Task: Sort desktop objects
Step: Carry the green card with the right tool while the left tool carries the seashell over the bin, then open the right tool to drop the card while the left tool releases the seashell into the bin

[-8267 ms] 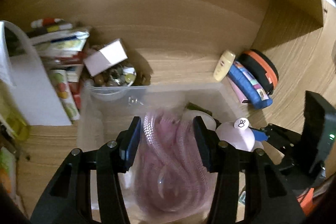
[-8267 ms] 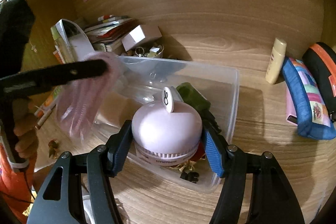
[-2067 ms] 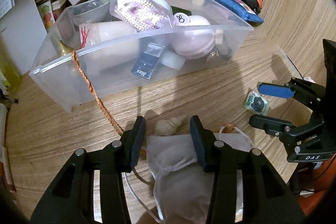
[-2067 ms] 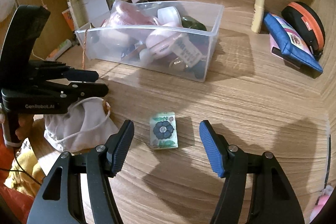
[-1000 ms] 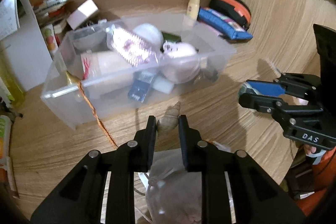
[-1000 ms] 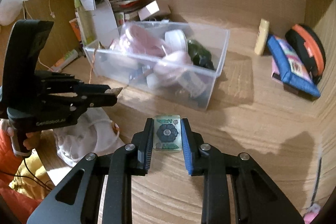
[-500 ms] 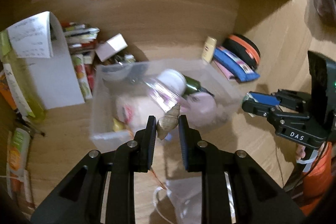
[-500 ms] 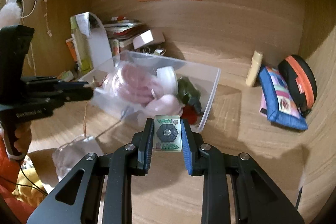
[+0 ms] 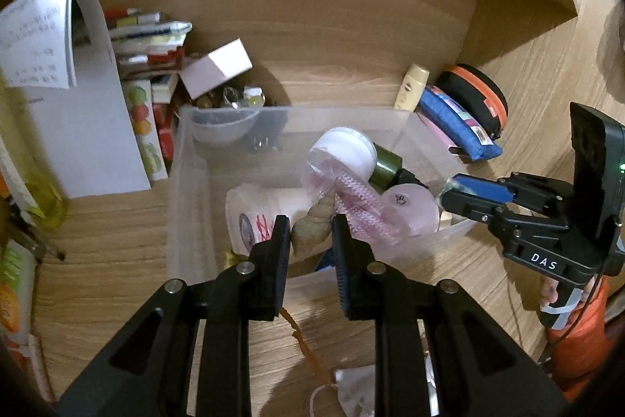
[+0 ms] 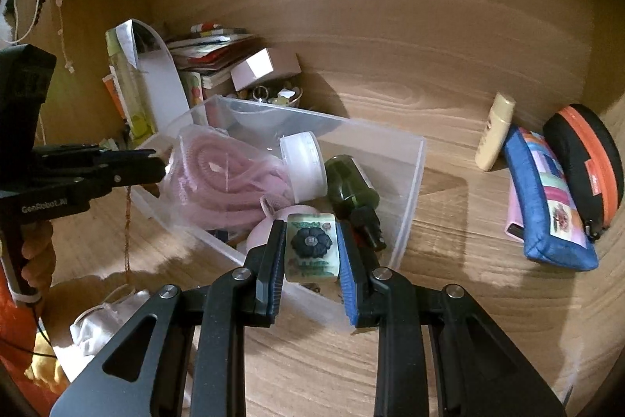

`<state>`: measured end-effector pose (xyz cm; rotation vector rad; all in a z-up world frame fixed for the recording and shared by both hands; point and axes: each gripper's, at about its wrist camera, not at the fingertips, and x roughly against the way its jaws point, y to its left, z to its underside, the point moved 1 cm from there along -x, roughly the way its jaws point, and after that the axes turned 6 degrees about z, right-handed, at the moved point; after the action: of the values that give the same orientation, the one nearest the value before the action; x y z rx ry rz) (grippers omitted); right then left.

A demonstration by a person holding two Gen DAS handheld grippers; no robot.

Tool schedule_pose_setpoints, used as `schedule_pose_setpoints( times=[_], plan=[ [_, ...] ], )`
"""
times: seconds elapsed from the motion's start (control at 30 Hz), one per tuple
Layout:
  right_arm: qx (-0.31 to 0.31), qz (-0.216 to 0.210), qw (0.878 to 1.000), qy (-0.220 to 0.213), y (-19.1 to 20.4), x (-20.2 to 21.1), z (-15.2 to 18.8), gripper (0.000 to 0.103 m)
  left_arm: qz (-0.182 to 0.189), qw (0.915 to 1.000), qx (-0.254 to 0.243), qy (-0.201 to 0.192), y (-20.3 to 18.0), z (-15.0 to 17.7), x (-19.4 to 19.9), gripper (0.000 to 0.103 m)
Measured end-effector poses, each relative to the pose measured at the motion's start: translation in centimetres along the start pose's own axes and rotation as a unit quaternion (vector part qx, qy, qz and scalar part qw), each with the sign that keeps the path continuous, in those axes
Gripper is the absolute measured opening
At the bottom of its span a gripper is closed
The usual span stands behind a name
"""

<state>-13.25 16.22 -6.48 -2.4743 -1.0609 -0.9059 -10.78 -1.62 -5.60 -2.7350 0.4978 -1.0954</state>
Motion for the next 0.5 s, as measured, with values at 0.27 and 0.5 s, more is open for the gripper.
schedule_pose_setpoints(
  times=[0.27,0.5],
  plan=[
    [0.004,0.016,1.0,-0.009,0.3,0.8,0.1,0.057,0.006,1.0,0.004,-0.007,-0.1,-0.1,0.8,0.031],
    [0.022,0.017,0.999,-0.026,1.7,3.6,0.7,0.075,-0.01,0.9993,0.012,-0.035,-0.9,0.0,3.8,0.064]
  ],
)
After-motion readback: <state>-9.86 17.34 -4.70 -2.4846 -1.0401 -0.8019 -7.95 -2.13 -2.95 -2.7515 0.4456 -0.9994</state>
